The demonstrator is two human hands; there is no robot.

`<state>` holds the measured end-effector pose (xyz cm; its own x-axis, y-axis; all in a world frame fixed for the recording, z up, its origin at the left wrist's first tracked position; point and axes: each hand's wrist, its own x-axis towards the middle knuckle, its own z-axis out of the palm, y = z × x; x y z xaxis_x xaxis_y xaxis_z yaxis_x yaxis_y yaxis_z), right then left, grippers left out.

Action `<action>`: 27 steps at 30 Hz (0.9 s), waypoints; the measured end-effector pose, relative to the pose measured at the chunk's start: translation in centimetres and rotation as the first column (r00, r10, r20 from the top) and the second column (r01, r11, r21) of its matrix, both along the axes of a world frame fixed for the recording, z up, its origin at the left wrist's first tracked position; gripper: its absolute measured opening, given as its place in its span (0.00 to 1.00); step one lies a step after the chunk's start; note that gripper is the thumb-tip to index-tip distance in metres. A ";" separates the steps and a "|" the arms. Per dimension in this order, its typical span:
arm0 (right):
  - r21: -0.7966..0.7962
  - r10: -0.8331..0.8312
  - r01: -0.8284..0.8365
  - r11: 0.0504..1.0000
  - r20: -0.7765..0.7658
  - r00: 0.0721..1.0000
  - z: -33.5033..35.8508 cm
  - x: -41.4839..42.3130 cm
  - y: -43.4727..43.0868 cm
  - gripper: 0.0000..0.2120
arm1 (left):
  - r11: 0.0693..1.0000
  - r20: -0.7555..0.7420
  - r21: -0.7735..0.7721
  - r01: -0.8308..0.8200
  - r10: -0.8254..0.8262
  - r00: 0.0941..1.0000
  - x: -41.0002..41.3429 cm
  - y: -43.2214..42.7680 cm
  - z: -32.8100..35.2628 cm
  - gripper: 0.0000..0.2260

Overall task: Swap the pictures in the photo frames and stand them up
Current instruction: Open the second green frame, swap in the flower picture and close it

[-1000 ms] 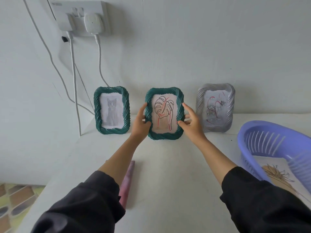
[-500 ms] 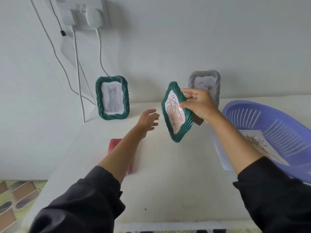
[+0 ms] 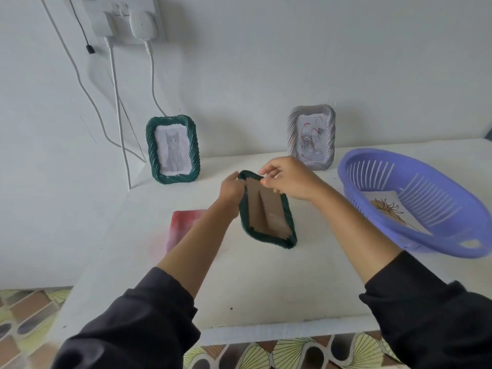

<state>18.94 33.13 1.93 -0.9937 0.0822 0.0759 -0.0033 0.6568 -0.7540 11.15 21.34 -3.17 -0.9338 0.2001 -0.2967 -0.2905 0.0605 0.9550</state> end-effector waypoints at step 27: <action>0.035 -0.117 0.118 0.992 -0.012 0.993 -9.7 -1.5 6.1 0.10 | 0.739 -0.329 -0.670 -0.075 -0.205 0.922 -1.3 -0.9 -4.9 0.15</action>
